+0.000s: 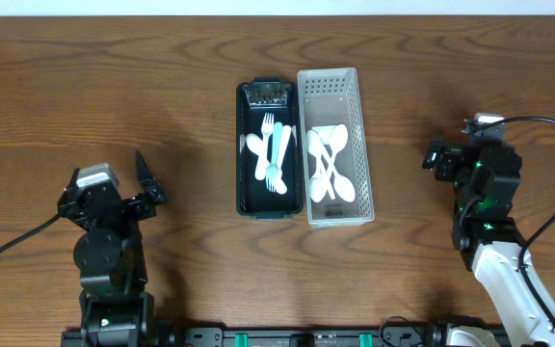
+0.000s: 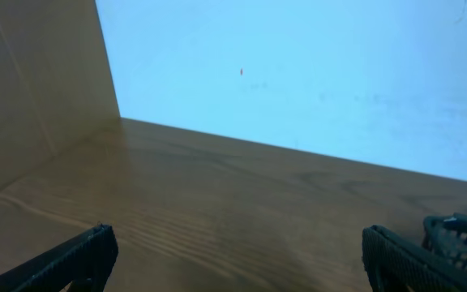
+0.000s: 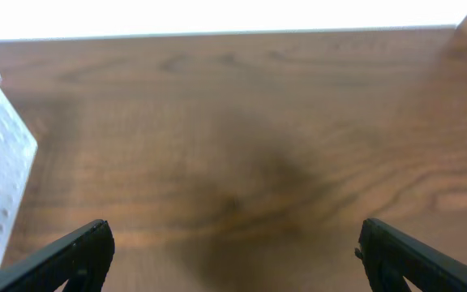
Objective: Pack container
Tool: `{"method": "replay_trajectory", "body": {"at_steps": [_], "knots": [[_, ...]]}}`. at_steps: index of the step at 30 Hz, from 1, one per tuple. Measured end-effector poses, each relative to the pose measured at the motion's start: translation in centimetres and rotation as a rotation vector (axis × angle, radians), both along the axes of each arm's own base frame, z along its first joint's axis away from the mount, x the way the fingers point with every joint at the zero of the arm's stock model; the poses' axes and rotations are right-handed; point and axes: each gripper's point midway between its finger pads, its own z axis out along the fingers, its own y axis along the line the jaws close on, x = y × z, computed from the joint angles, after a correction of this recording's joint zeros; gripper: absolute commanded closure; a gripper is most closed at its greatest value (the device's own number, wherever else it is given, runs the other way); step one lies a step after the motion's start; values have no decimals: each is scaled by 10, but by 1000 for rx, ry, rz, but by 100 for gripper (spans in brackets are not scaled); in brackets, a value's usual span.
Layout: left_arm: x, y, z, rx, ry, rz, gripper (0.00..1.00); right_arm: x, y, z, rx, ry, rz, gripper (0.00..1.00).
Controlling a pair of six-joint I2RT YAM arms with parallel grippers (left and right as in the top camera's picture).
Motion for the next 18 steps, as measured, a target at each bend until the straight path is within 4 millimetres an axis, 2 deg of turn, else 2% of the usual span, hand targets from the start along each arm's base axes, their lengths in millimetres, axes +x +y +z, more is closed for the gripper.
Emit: {"method": "replay_trajectory", "body": {"at_steps": [6,18], "knots": [[-2,0,1,0,-3,0,2,-12,1,-22,8,103,0,1],[-6,0,-26,-6,110,0,2,-50,4,-64,27,334,0,1]]}}
